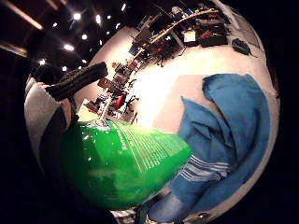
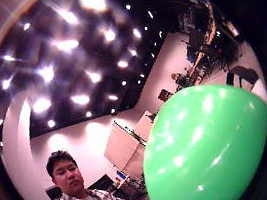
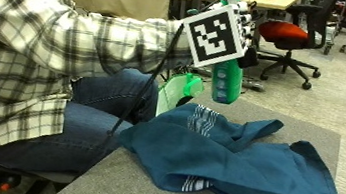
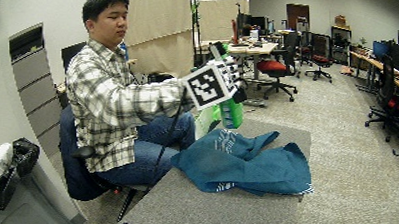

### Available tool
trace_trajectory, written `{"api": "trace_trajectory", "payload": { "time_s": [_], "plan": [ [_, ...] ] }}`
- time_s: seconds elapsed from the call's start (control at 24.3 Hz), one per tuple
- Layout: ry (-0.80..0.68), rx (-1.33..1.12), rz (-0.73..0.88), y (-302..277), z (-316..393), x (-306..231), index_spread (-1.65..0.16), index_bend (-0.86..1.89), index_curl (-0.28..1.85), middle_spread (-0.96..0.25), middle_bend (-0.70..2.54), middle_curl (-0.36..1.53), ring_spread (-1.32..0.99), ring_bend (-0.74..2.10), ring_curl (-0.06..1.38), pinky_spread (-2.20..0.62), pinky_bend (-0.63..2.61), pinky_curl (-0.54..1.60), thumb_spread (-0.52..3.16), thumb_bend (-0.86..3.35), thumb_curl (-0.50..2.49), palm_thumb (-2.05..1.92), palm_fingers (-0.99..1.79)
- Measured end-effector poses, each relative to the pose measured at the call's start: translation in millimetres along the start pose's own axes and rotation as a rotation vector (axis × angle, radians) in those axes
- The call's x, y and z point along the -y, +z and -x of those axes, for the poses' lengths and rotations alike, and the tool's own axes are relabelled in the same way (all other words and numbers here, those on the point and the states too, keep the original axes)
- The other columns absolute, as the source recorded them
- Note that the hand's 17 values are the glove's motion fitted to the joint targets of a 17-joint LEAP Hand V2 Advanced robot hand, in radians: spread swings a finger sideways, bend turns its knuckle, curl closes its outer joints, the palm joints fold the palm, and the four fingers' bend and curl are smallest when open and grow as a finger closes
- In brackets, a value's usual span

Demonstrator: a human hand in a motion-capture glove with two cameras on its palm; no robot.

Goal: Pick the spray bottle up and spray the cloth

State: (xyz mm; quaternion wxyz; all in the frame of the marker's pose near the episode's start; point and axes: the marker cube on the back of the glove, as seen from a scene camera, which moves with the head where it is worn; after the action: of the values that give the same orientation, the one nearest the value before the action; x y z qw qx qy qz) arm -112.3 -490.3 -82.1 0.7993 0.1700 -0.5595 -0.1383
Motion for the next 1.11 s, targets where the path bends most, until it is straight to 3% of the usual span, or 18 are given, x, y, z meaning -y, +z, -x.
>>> {"api": "trace_trajectory", "payload": {
  "time_s": [0.62, 1.11],
  "plan": [
    [0.041, -0.036, 0.103, 98, -94, 26, -0.26, 0.39, 0.55, -0.15, 0.56, 0.5, -0.21, 0.52, 0.47, -0.17, 0.36, 0.39, 0.03, -0.03, 0.77, 1.04, 1.31],
    [0.029, -0.053, 0.175, 119, -112, 23, -0.26, 0.38, 0.55, -0.15, 0.55, 0.5, -0.2, 0.51, 0.47, -0.16, 0.35, 0.39, 0.04, -0.03, 0.77, 1.06, 1.29]
  ]
}}
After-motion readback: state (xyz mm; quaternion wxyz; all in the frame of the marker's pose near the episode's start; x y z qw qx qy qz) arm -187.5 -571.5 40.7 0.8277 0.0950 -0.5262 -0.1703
